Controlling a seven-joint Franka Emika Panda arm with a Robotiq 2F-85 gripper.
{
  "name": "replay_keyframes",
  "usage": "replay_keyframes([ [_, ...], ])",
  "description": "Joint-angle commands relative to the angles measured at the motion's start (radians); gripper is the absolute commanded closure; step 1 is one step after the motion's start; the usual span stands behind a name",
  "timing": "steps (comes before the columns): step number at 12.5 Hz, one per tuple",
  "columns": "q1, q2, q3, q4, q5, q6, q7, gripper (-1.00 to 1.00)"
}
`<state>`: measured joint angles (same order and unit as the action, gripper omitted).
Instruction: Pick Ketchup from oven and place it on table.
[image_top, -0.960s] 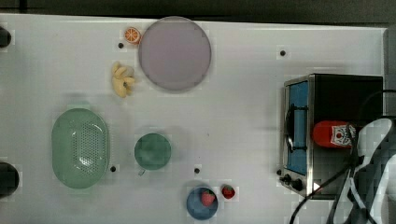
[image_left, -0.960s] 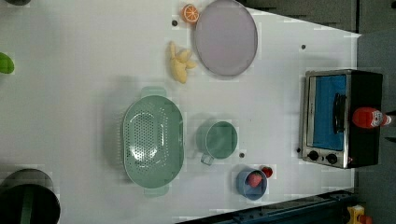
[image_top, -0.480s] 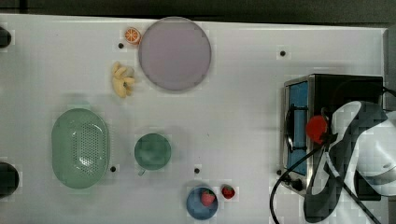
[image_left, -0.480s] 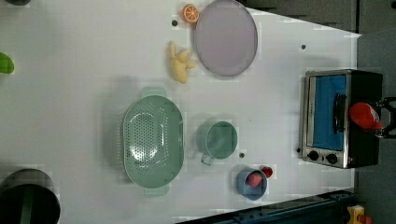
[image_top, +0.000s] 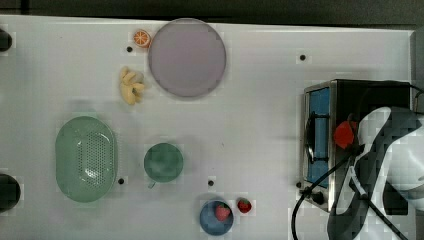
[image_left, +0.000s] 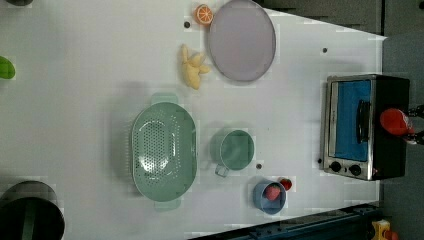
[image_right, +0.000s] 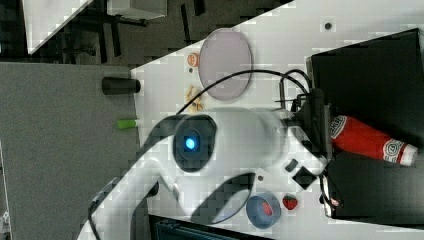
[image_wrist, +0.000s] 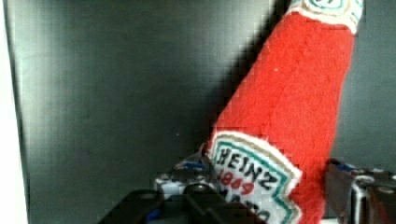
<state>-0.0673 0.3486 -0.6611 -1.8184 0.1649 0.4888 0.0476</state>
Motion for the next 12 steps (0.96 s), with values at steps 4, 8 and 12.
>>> replay_keyframes([
  [4, 0.157, -0.259, 0.146, 0.205, -0.055, -0.379, 0.001, -0.21],
  [8, 0.188, -0.285, 0.336, 0.194, -0.057, -0.379, 0.002, -0.21],
  [12, 0.191, -0.285, 0.467, 0.062, -0.09, -0.31, 0.002, -0.21],
])
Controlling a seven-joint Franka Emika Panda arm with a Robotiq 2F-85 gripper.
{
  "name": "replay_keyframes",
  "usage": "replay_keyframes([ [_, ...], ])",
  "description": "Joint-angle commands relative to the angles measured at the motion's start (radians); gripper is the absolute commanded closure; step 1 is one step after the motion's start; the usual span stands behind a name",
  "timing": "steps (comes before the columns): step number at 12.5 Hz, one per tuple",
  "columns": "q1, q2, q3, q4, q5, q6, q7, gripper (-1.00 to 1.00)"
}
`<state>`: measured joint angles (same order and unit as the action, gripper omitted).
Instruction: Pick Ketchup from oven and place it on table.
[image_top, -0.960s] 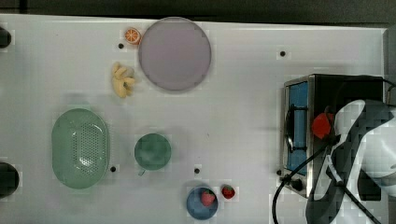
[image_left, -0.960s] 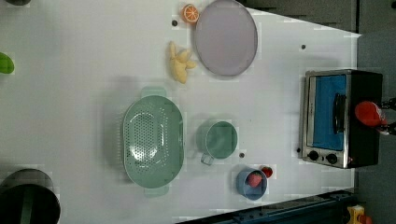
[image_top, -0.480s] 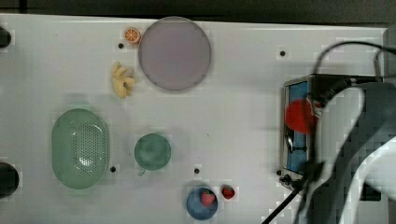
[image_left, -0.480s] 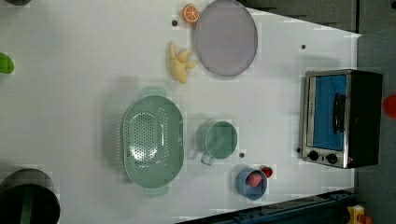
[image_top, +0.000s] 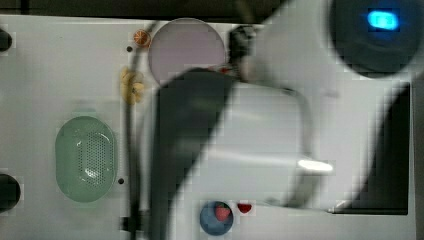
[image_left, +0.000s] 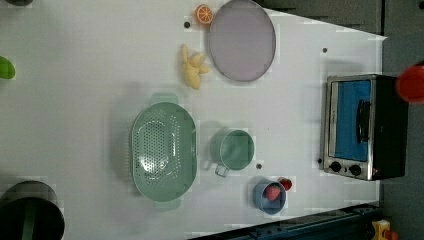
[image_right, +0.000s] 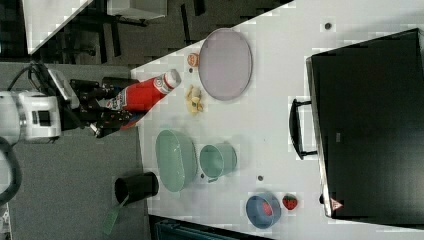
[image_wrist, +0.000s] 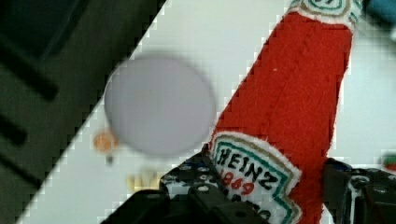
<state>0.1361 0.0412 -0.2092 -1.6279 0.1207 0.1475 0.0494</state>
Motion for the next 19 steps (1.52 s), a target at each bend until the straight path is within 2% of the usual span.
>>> replay_keyframes([
  [1, -0.012, 0.023, 0.026, -0.171, -0.07, 0.066, 0.0, -0.21],
  [3, -0.012, 0.032, 0.043, -0.346, -0.084, 0.211, 0.0, -0.21],
  [7, -0.012, 0.109, 0.045, -0.547, -0.084, 0.478, 0.0, -0.21],
  [8, -0.012, 0.136, 0.045, -0.569, -0.084, 0.522, 0.0, -0.21],
  [9, -0.012, 0.225, 0.045, -0.598, -0.084, 0.633, 0.0, -0.21],
  [13, -0.011, 0.351, 0.047, -0.602, -0.082, 0.785, 0.001, -0.24],
  [15, -0.011, 0.367, 0.049, -0.612, -0.082, 0.798, 0.003, -0.61],
  [16, -0.011, 0.365, 0.049, -0.614, -0.082, 0.803, 0.01, -0.99],
  [19, -0.011, 0.225, 0.051, -0.545, -0.082, 0.763, 0.068, -1.0],
])
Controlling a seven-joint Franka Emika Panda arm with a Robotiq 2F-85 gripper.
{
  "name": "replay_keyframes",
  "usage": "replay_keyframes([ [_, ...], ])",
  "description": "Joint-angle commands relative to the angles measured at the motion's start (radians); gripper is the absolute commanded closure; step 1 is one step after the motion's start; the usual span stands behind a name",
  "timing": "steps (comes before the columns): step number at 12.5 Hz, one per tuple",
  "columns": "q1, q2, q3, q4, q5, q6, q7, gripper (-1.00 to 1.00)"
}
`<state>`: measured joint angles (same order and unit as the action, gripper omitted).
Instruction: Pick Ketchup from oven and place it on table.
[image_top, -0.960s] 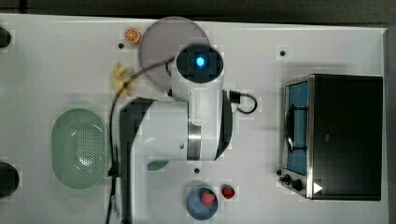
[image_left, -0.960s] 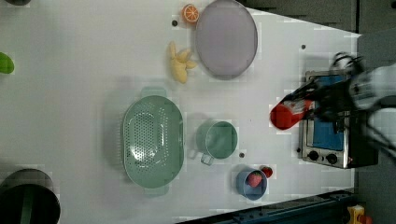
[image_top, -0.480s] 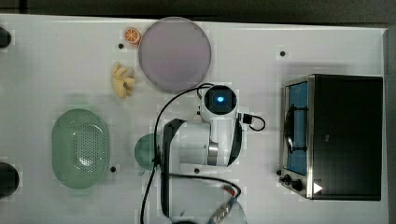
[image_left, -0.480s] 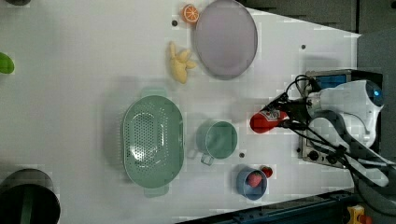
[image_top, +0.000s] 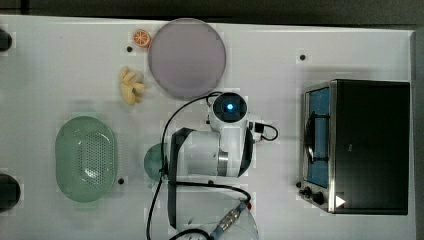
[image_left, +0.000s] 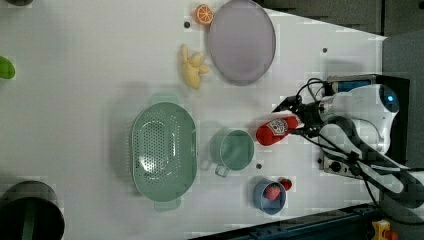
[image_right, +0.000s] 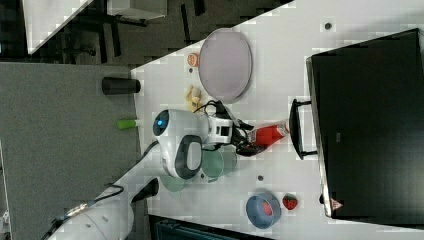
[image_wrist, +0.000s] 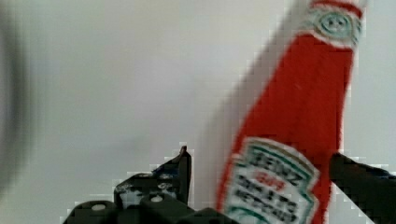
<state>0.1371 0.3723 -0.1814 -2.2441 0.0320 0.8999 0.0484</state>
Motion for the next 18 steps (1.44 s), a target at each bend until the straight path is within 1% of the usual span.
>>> replay_keyframes([
  [1, -0.012, -0.143, 0.022, 0.097, 0.007, -0.029, 0.069, -1.0],
  [2, -0.012, -0.178, 0.019, 0.127, 0.007, -0.072, 0.069, -1.0],
  [4, -0.012, -0.269, 0.016, 0.247, 0.006, -0.244, 0.069, -1.0],
  [5, -0.012, -0.301, 0.015, 0.33, 0.004, -0.352, 0.069, -1.0],
  [6, -0.014, -0.309, 0.013, 0.417, 0.002, -0.435, 0.069, -1.0],
  [9, -0.014, -0.308, 0.009, 0.536, -0.003, -0.575, 0.074, -1.0],
  [11, -0.014, -0.308, 0.002, 0.58, -0.008, -0.667, 0.075, -1.0],
  [13, -0.016, -0.31, 0.001, 0.64, -0.021, -0.835, 0.075, -1.0],
  [18, -0.015, -0.306, 0.003, 0.64, -0.021, -0.853, 0.075, -1.0],
])
